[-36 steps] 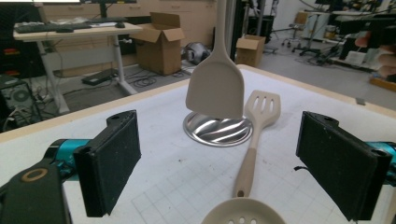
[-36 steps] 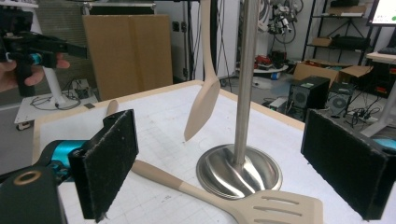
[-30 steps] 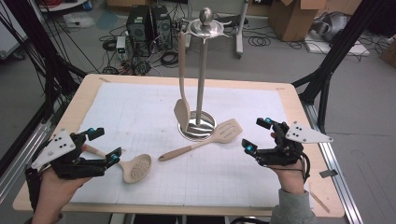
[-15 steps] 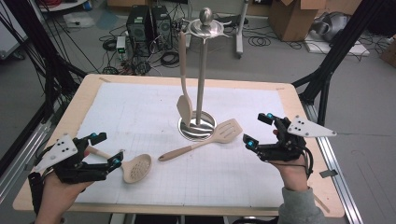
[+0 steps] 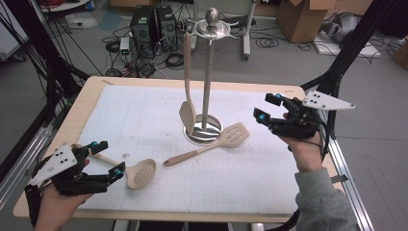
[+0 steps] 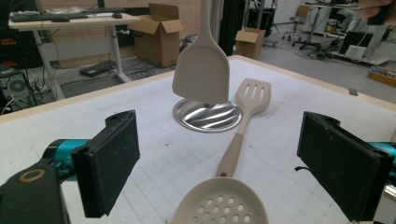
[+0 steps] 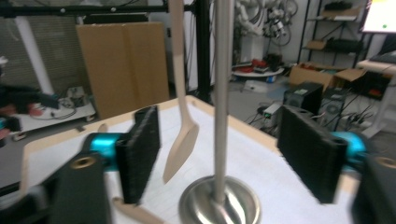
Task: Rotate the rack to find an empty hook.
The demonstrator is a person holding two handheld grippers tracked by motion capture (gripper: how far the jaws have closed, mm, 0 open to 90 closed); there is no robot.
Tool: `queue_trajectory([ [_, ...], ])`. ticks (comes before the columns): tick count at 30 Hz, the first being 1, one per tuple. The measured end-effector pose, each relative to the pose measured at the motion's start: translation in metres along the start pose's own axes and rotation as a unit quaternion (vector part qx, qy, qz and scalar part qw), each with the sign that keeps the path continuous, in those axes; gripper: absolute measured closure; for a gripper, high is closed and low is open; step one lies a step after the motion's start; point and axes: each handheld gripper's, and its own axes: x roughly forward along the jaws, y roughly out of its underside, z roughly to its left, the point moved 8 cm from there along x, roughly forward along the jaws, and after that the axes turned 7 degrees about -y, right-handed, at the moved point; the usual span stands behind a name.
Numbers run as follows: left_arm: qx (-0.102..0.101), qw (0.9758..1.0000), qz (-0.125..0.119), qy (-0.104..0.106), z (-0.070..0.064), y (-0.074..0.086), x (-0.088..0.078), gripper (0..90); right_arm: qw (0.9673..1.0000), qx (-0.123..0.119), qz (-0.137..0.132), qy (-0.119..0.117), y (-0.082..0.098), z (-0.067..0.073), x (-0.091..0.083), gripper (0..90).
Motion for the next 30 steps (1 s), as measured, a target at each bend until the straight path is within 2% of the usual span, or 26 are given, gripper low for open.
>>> queue_trajectory([
  [2, 0.0, 1.0, -0.001, -0.002, 0.002, 0.0, -0.001, 13.4, 0.9999, -0.009, -0.008, 0.012, -0.007, -0.005, 0.0, 42.5],
  [4, -0.001, 1.0, 0.0, -0.003, 0.003, 0.001, 0.0, 13.4, 0.9997, -0.013, -0.002, 0.021, -0.012, -0.009, 0.002, 50.0],
  [11, 0.001, 1.0, 0.001, -0.001, 0.005, 0.002, 0.002, 13.4, 0.9996, -0.018, 0.01, 0.02, -0.031, -0.016, 0.011, 69.8],
  [16, 0.005, 0.9998, -0.01, -0.013, 0.008, -0.003, 0.001, 12.2, 0.9994, -0.031, 0.009, 0.009, -0.044, -0.019, 0.02, 82.8],
  [18, 0.013, 0.9997, -0.004, -0.019, 0.008, -0.002, 0.001, 12.2, 0.9993, -0.034, 0.013, 0.0, -0.047, -0.019, 0.025, 84.0],
  [20, 0.031, 0.999, 0.004, -0.032, 0.009, 0.001, 0.004, 12.2, 0.9992, -0.037, 0.015, -0.009, -0.051, -0.02, 0.029, 86.2],
  [22, 0.039, 0.9986, 0.01, -0.034, 0.009, 0.003, 0.005, 12.3, 0.999, -0.039, 0.019, -0.015, -0.054, -0.022, 0.033, 88.8],
  [30, 0.021, 0.9995, 0.011, -0.02, 0.011, 0.006, 0.006, 12.3, 0.9984, -0.044, 0.025, -0.025, -0.069, -0.032, 0.043, 89.6],
])
